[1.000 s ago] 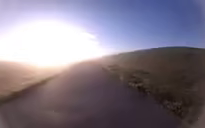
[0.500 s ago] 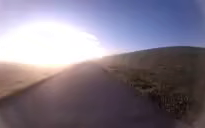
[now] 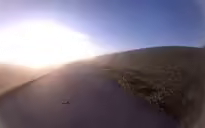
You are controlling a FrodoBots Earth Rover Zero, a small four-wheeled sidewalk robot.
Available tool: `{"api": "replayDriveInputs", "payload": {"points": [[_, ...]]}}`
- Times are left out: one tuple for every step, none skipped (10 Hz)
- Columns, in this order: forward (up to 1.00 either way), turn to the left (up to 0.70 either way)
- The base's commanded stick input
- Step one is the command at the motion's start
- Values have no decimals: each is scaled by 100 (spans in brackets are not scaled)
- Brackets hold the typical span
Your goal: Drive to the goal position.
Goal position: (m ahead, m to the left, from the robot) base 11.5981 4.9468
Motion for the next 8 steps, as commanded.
{"api": "replayDriveInputs", "payload": {"points": [[100, 0], [100, 0], [100, 0], [100, 0], [100, 0], [100, 0], [100, 0], [100, 0]]}}
